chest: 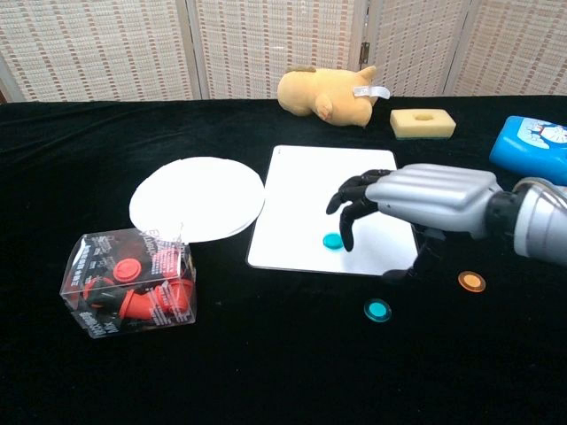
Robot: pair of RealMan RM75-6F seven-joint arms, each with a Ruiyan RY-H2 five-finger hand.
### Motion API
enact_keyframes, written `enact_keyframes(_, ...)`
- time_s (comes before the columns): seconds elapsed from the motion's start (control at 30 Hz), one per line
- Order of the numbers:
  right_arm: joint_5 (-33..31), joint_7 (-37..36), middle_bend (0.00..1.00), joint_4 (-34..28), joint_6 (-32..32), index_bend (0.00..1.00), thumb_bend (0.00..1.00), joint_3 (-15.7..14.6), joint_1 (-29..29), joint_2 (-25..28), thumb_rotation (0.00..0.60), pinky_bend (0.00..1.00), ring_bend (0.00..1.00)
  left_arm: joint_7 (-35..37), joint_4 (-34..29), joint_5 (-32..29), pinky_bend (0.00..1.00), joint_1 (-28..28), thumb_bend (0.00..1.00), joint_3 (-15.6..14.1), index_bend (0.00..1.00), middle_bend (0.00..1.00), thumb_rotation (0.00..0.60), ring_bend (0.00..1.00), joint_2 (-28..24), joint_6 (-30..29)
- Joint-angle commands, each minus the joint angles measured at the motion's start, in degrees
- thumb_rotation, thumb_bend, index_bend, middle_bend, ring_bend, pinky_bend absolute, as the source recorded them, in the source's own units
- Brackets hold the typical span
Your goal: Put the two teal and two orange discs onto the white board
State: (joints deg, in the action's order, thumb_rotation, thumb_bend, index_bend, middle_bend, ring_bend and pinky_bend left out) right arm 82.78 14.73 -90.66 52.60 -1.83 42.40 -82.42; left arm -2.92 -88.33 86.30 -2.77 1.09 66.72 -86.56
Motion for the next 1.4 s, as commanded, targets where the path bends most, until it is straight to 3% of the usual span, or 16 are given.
enact_keyframes(0.03, 3.6, -1.4, 0.12, 1.0, 2.2, 0.39, 0.2, -2.5, -1.9, 0.5, 0.6, 0.0, 0.02, -0.2, -0.3, 0.1, 0.0, 0.1, 0.13, -0.1, 0.0, 0.0, 0.6, 0.0, -0.1, -0.1)
enact_keyframes(0.37, 5.2, 1.0, 0.12, 4.6, 0.7, 0.4, 0.2, -2.8, -2.2, -3.1, 0.6, 0.0, 0.02, -0.3, -0.6, -0.1, 0.0, 0.2, 0.13, -0.2, 0.0, 0.0, 0.6, 0.0, -0.3, 0.1)
enact_keyframes(0.8, 4.7, 3.7, 0.12, 4.6, -1.2, 0.4, 0.2, -2.2, -2.1, -4.5, 0.6, 0.0, 0.02, 1.0, 0.5, -0.4, 0.0, 0.5, 0.13, -0.4, 0.0, 0.0, 0.6, 0.0, 0.1, 0.4)
enact_keyframes(1.4, 4.3, 5.7, 0.15, 3.7, -0.9, 0.53, 0.24, -1.5, -2.9, -4.4, 0.6, 0.0, 0.02, 2.1, 1.9, -0.4, 0.0, 0.6, 0.13, -0.4, 0.0, 0.0, 0.6, 0.0, 0.7, 0.4)
